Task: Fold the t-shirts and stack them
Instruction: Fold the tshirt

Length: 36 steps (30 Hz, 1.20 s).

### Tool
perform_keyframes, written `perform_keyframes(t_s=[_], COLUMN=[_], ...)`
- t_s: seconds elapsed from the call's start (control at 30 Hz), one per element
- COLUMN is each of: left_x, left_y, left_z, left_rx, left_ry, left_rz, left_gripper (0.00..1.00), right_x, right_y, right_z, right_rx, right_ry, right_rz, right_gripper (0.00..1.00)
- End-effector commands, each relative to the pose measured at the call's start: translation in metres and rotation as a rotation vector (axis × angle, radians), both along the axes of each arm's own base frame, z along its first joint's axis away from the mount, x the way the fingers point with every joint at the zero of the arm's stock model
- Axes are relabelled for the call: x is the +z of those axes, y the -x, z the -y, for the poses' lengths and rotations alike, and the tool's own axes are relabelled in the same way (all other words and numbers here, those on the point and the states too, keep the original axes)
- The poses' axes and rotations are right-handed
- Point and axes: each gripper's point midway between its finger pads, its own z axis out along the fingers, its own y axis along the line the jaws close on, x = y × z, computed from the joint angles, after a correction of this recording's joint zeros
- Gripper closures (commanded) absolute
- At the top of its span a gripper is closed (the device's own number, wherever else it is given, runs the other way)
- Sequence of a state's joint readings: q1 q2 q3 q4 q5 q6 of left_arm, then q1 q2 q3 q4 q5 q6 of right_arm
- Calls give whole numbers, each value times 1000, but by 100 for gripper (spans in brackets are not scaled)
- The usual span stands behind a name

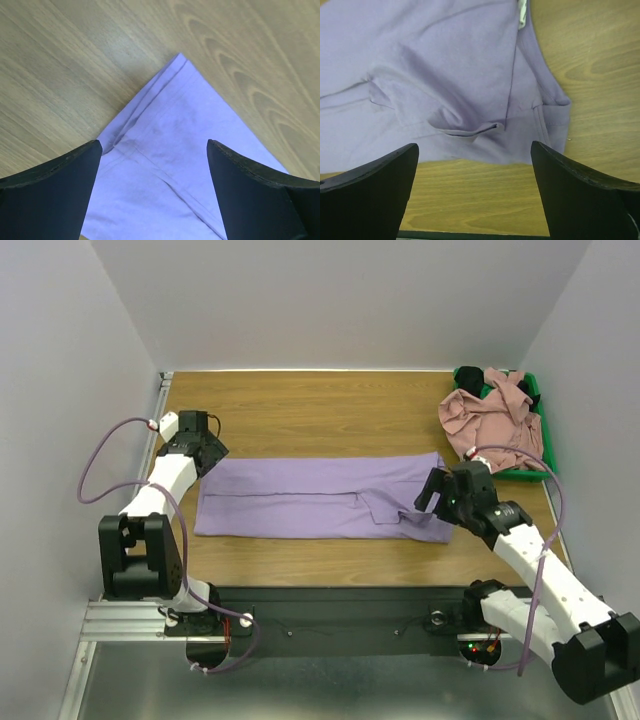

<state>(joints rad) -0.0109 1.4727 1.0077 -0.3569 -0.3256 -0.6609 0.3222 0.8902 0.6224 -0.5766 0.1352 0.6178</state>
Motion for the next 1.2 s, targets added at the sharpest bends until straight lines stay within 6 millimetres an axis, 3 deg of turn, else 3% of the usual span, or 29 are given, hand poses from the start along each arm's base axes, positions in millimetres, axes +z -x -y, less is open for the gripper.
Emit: perform_keyframes(t_s=[0.0, 0.13, 0.2, 0.33, 0.37, 0.47, 0.63, 0.73, 0.87, 1.17], left_x=[25, 29, 20, 3, -10, -24, -33, -27, -19, -12], left_y=[-4, -11, -10, -13, -8, -5, 0, 6, 14, 24], left_z=[7, 24, 38, 54, 56, 59, 62, 58, 55, 48], left_rx=[-30, -111, -158, -216, -225, -239, -236, -214, -204, -176], left_ry=[36, 84, 114, 150, 161, 175, 193, 183, 175, 149], left_rz=[78, 139, 127, 125, 101, 76, 46, 50, 69, 86], left_gripper=[2, 2, 1, 2, 1, 2, 2, 1, 2, 2], right_x=[47, 42, 47, 55, 52, 33, -5, -22, -34, -60], right_y=[-29, -41, -45, -24, -23, -11, -24, -36, -47, -44], right_z=[1, -20, -51, -109, -113, -139, -146, -146, -142, -138], right_rx=[-21, 54, 167, 396, 387, 445, 432, 427, 395, 399], right_ry=[22, -28, -149, -256, -216, -138, 7, 90, 149, 201], right_rz=[119, 92, 111, 112, 123, 85, 7, -21, -36, -108], right_gripper=[0, 0, 0, 0, 0, 0, 3, 28, 44, 54])
